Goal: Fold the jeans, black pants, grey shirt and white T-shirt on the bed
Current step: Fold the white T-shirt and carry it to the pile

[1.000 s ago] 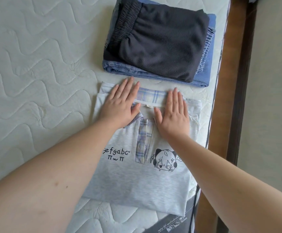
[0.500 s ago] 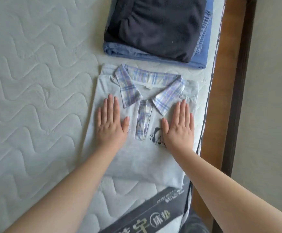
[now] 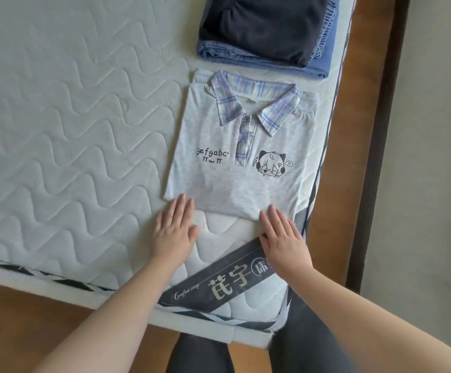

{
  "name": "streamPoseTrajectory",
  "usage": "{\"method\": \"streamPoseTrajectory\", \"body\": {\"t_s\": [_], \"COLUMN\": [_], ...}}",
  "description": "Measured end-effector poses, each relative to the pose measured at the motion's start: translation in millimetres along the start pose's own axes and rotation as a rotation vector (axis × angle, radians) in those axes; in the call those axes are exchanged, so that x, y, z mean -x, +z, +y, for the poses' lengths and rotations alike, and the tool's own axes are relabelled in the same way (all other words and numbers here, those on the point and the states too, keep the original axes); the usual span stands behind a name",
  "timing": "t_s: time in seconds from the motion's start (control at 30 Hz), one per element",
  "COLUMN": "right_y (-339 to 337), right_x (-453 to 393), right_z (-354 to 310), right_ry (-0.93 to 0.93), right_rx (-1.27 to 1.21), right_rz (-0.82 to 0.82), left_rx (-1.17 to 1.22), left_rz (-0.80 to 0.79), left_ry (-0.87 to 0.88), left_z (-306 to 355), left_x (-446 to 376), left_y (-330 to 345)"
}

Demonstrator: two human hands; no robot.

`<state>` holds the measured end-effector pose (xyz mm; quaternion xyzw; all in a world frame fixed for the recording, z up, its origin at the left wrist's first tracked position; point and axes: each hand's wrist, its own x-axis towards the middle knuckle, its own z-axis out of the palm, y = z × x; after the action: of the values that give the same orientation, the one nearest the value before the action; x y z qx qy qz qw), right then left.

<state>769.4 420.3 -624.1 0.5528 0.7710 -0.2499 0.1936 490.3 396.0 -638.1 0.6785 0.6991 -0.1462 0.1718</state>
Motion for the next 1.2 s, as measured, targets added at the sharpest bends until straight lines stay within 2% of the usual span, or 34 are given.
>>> {"method": "streamPoseTrajectory", "body": {"t_s": [0.07,0.13,0.4,0.63,0.77,0.93,1.2], "right_y": [-15.3,-39.0,-129.5,-177.8,-184.2,-191.7,-194.2], "right_x": [20.7,42.4,188.7,307.9,348.1,392.2,435.7], "right_z": [-1.9,-9.9,-81.2,-125.6,-131.2,-126.7,-147.8], "right_ry": [0.022,0.035,0.039,0.080,0.037,-0.122,-0.324], "right_rx": [-0.009,-0.017,0.028,0.022,0.044,0.041,0.007], "right_rz": [-0.059,-0.085,0.154,0.483,0.546,0.738,0.749], "left_rx": [0.004,-0.020,0.009,-0.002,-0.071,-0.049,-0.069], "left_rz": [-0.179,-0.216,0.177,0.214,0.382,0.471,0.501], "left_ry": [-0.061,-0.074,0.192,0.231,0.270,0.211,0.076], "left_z": [-7.6,-11.0,5.7,31.1,57.7,78.2,75.1], "left_x": [19.9,39.6,156.0,278.0,333.8,388.2,453.6], "left_y": [-17.6,-47.0,-196.0,-275.5,-296.7,-298.5,-304.8]}}
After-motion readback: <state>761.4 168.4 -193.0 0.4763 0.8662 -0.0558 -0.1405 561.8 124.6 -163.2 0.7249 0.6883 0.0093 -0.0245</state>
